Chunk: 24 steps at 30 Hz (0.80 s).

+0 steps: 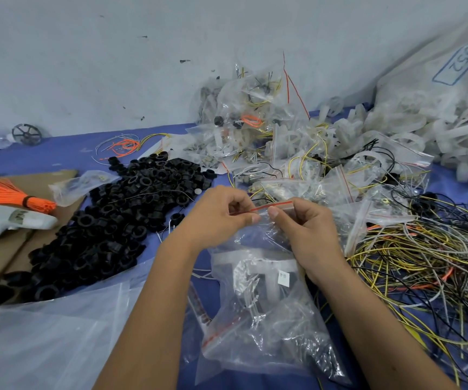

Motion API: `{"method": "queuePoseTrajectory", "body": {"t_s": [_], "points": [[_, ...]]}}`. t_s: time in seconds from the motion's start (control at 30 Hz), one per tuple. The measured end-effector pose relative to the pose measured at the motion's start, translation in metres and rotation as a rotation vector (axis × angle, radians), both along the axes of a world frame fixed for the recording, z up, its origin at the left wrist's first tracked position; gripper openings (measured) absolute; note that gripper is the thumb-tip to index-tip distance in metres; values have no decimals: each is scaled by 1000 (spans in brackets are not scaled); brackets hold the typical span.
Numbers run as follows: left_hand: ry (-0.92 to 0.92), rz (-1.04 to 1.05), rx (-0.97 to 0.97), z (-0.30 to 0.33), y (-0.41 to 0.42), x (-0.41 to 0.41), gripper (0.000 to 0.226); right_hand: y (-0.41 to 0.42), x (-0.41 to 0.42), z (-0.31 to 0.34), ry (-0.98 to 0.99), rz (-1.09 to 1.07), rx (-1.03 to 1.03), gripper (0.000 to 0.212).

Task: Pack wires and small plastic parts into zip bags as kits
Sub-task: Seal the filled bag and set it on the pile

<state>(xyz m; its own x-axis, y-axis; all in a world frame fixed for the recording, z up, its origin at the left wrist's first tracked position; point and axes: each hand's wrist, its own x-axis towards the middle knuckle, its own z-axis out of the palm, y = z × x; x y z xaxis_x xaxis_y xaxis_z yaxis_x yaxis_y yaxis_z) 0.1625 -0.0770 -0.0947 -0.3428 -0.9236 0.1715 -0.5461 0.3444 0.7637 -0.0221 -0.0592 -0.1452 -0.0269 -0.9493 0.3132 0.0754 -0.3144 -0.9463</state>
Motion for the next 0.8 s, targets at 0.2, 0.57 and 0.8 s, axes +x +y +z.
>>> {"method": "queuePoseTrajectory", "body": {"t_s": [0.2, 0.57, 0.8], "points": [[32, -9, -16, 0, -3, 0, 12, 2, 0, 1, -29, 76, 45, 10], [28, -41, -14, 0, 0, 0, 15, 2, -1, -1, 0, 69, 68, 7], [9, 23, -55, 0, -1, 4, 13, -3, -1, -6, -109, -64, 80, 6]]}}
